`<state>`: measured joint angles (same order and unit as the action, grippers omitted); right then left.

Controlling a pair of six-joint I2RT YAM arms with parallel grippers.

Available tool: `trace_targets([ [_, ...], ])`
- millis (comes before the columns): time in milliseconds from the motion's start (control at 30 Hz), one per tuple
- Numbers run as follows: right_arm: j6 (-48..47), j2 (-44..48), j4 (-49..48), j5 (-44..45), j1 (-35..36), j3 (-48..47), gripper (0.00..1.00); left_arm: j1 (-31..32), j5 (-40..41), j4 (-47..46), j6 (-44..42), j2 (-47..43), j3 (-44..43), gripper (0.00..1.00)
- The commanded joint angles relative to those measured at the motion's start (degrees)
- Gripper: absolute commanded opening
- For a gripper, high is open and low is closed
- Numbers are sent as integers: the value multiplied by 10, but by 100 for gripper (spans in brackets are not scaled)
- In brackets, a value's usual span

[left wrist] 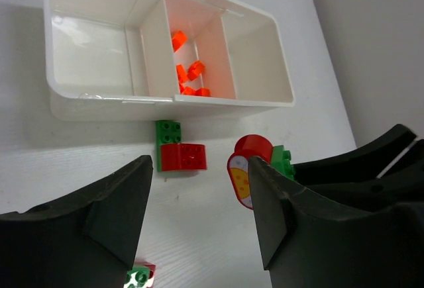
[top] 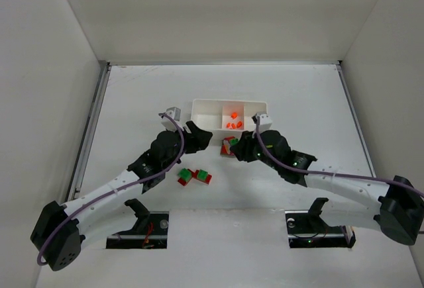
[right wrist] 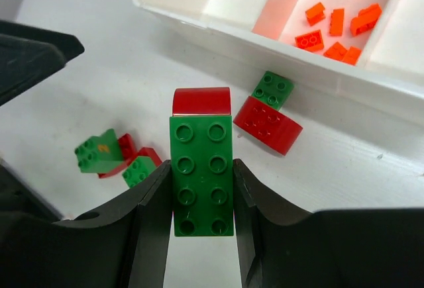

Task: Sort the legos into containers by color

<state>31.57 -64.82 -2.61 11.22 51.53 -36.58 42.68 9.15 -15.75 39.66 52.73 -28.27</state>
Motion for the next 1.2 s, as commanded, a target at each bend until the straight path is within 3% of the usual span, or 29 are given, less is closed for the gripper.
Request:
trace_targets([
  [0, 92, 31, -70, -47, -19, 29, 29, 9, -10, -79, 64, -11, -9, 60],
  [200, 195, 87, -140, -66, -31, 47, 28, 9, -41, -204, 181, 9, 21, 72],
  [500, 267, 139, -189, -60, -48, 70, 28, 7, -64, -263, 252, 37, 42, 72],
  [800, 320, 119, -250, -55, -48, 78, 29, 16, -88, -343, 299, 58, 60, 72],
  [1167, 383, 14, -361, -68, -46, 68, 29, 4, -96, -373, 320, 67, 66, 70],
])
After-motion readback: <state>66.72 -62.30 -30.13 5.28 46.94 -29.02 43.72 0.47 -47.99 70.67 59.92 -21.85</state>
